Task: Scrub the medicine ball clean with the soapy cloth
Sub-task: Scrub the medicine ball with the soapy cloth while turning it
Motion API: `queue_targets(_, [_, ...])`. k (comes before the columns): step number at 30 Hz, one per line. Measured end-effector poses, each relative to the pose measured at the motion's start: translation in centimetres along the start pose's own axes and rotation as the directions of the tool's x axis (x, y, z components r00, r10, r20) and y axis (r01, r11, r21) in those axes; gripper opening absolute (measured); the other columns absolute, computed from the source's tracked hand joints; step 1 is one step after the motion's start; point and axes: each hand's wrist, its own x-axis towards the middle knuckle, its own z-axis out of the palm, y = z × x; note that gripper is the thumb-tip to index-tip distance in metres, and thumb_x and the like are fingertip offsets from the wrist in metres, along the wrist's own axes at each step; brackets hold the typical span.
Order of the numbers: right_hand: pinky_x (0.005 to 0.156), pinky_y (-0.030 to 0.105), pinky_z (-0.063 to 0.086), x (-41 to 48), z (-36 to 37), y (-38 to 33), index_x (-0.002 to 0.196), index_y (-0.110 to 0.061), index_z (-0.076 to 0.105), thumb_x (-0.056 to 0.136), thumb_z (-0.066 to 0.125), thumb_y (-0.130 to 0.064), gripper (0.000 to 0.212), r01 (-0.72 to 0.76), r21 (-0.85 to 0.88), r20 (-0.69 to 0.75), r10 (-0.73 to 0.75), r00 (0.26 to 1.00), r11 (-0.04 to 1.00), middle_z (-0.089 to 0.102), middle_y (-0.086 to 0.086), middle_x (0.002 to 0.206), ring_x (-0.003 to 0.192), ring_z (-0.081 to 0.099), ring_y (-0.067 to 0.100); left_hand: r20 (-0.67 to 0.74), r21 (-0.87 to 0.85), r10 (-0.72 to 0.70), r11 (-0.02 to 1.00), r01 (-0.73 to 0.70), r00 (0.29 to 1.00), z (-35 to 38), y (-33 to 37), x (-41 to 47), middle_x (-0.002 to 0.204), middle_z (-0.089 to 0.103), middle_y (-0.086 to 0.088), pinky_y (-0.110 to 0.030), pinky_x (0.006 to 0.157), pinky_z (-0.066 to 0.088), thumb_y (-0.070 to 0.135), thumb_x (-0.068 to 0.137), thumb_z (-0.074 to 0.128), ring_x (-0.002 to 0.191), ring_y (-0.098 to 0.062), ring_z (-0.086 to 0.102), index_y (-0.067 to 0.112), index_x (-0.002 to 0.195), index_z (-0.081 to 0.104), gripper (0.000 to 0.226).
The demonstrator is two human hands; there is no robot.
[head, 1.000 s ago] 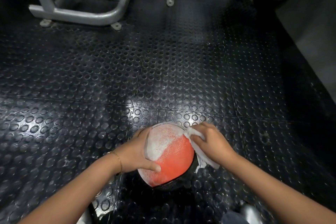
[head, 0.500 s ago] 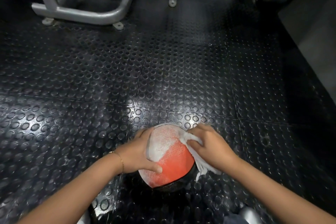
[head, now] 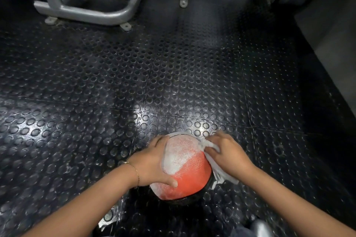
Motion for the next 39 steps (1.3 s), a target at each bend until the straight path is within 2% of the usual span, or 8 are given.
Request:
queue_targets(7, [0.087,0.033,0.046,-0.3,0.0,0.1,0.109,-0.022,0.063,0.09,0.052,-0.022,0.022,-0.006,0.052,-0.061,0.009,0.998,0.999,0.055,-0.001,0.106,0.1,0.053,0.017,-0.017,0.007,0.0,1.0,0.0,1.0,0.1,1.0,0.1,0.156,-0.012,0.012,-0.034,0.106,0.035,0.064,0.061,0.073,0.14,-0.017,0.025,0.024,0.15,-0.012,0.129])
queue_targets(11, [0.087,0.029,0.044,-0.8,0.2,-0.2,0.109,-0.023,0.062,0.089,0.054,-0.024,0.022,0.081,0.042,-0.048,-0.078,0.996,0.996,0.053,-0.007,0.106,0.098,0.05,0.01,-0.008,0.021,0.007,1.0,-0.007,1.0,-0.2,1.4,0.5,0.157,-0.01,0.009,-0.034,0.109,0.031,0.063,0.063,0.073,0.141,-0.017,0.023,0.023,0.15,-0.012,0.127])
queue_targets(17, [0.064,0.019,0.046,0.4,-0.4,0.5,0.1,-0.021,0.064,0.09,0.053,-0.023,0.015,-0.003,0.032,-0.046,0.004,0.999,0.999,0.056,-0.001,0.1,0.084,0.061,0.018,0.003,0.041,0.005,0.999,-0.006,1.0,-0.3,1.8,1.0,0.157,-0.011,0.008,-0.032,0.106,0.034,0.065,0.064,0.071,0.14,-0.017,0.025,0.022,0.15,-0.012,0.128])
queue_targets(21, [0.074,0.018,0.042,-0.4,0.1,0.0,0.106,-0.023,0.063,0.09,0.053,-0.024,0.019,0.08,0.032,-0.055,-0.078,0.995,0.996,0.05,-0.01,0.1,0.087,0.054,0.009,0.001,0.04,0.0,0.999,0.0,1.0,-0.4,1.8,1.3,0.158,-0.01,0.007,-0.032,0.108,0.034,0.066,0.063,0.071,0.143,-0.016,0.018,0.021,0.15,-0.012,0.128])
queue_targets(24, [0.068,0.018,0.043,0.2,-0.6,0.2,0.106,-0.021,0.063,0.09,0.052,-0.024,0.019,0.024,0.043,-0.073,-0.021,0.997,0.999,0.053,-0.004,0.102,0.087,0.057,0.015,0.001,0.036,-0.01,0.999,0.01,1.0,-0.2,2.0,1.7,0.157,-0.013,0.007,-0.031,0.107,0.035,0.069,0.063,0.069,0.143,-0.017,0.018,0.022,0.15,-0.011,0.127])
queue_targets(29, [0.089,0.027,0.041,-0.3,-0.1,0.0,0.104,-0.024,0.063,0.09,0.051,-0.028,0.018,0.128,-0.074,-0.101,-0.136,0.986,0.989,0.052,-0.009,0.101,0.099,0.046,0.007,-0.01,0.053,-0.027,0.998,0.027,1.0,-0.3,2.4,2.1,0.158,-0.008,0.006,-0.032,0.108,0.034,0.07,0.063,0.068,0.142,-0.018,0.021,0.021,0.15,-0.008,0.126])
queue_targets(34, [0.081,0.025,0.037,0.8,-1.0,-0.4,0.109,-0.019,0.062,0.091,0.051,-0.025,0.023,0.089,-0.124,-0.144,-0.106,0.984,0.988,0.056,-0.002,0.106,0.102,0.049,0.016,-0.033,0.036,-0.059,0.998,0.06,0.998,-0.4,3.0,3.0,0.156,0.008,0.004,-0.034,0.101,0.042,0.071,0.061,0.068,0.133,-0.023,0.036,0.028,0.15,0.002,0.119])
queue_targets(39, [0.085,0.028,0.039,0.6,-1.0,-1.2,0.107,-0.025,0.062,0.09,0.051,-0.026,0.021,0.149,-0.163,-0.08,-0.164,0.983,0.975,0.055,-0.005,0.105,0.101,0.048,0.013,-0.011,0.032,-0.071,0.997,0.071,0.997,-0.5,2.7,3.2,0.157,0.006,0.003,-0.037,0.102,0.042,0.071,0.061,0.068,0.133,-0.024,0.037,0.027,0.15,0.002,0.119])
